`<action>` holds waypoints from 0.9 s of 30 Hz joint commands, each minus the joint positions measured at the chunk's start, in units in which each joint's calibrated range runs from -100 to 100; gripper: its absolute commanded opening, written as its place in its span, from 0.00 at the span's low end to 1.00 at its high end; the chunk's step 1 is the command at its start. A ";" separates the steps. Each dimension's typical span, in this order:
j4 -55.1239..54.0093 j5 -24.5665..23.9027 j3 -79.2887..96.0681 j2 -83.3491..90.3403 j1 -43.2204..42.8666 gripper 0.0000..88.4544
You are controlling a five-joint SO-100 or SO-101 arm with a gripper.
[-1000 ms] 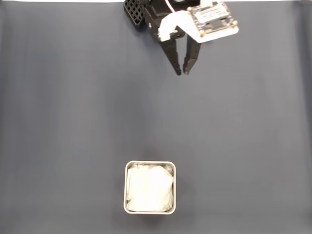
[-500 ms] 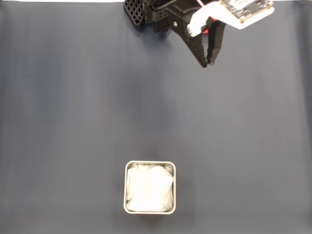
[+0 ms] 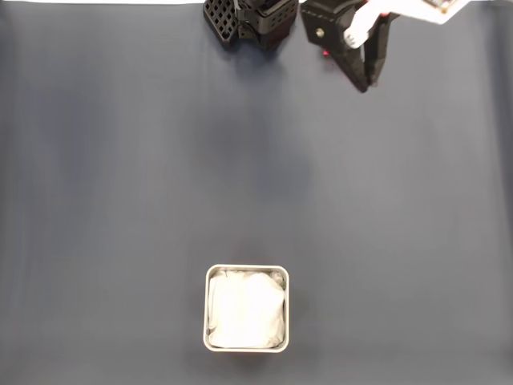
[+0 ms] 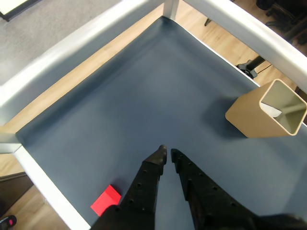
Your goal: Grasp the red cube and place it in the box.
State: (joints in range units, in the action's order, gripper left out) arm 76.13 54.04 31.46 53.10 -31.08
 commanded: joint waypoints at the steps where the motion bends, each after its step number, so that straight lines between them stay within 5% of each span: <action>1: 0.42 -0.63 0.01 2.01 -2.79 0.00; 27: 2.80 -2.34 6.04 6.08 -18.35 0.01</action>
State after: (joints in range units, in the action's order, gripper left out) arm 78.28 52.19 37.43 57.88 -47.55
